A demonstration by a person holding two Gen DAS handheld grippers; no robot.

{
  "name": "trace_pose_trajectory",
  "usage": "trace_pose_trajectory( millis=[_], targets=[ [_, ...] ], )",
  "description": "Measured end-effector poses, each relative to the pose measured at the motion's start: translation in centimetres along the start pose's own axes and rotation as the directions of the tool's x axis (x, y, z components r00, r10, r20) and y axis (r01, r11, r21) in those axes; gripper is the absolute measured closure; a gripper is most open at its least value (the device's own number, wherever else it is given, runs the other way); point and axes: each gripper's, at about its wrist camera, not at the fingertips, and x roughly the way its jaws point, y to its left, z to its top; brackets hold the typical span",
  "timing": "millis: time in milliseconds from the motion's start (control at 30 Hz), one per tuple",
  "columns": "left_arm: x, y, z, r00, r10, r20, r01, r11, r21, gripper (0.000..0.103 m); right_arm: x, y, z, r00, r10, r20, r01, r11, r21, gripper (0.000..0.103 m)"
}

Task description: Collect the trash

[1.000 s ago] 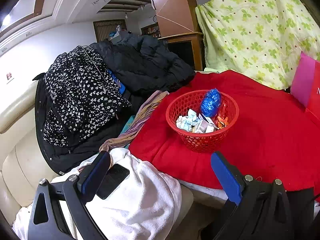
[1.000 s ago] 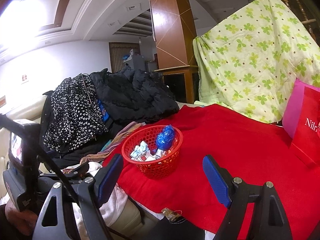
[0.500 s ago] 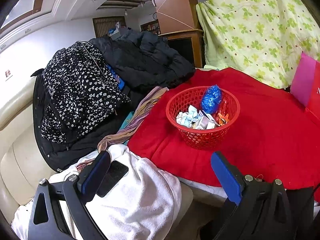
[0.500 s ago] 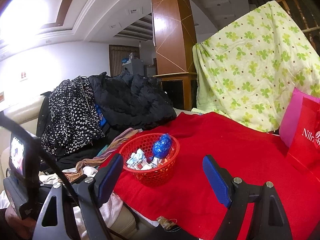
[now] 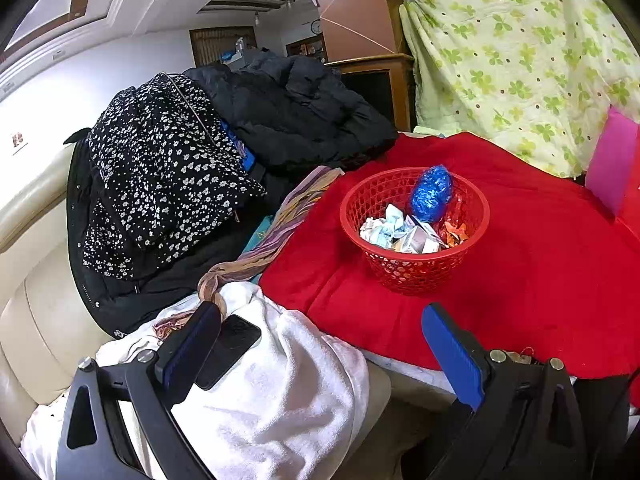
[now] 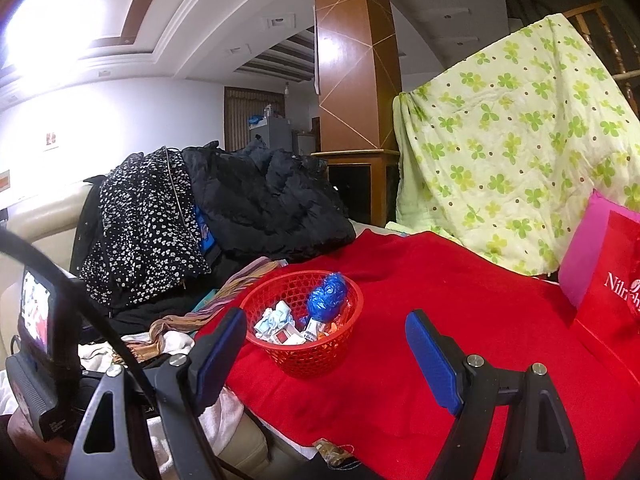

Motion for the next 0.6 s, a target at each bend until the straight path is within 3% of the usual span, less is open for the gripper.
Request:
trace_pose_trajectory(
  millis=[600],
  targets=[
    [1.3, 2.1, -0.1, 0.998, 0.057, -0.032, -0.058, 0.998, -0.022, 0.003, 1.9, 0.9, 0.8, 0.999, 0.047, -0.007, -0.047, 0.999, -0.024, 0.019]
  ],
)
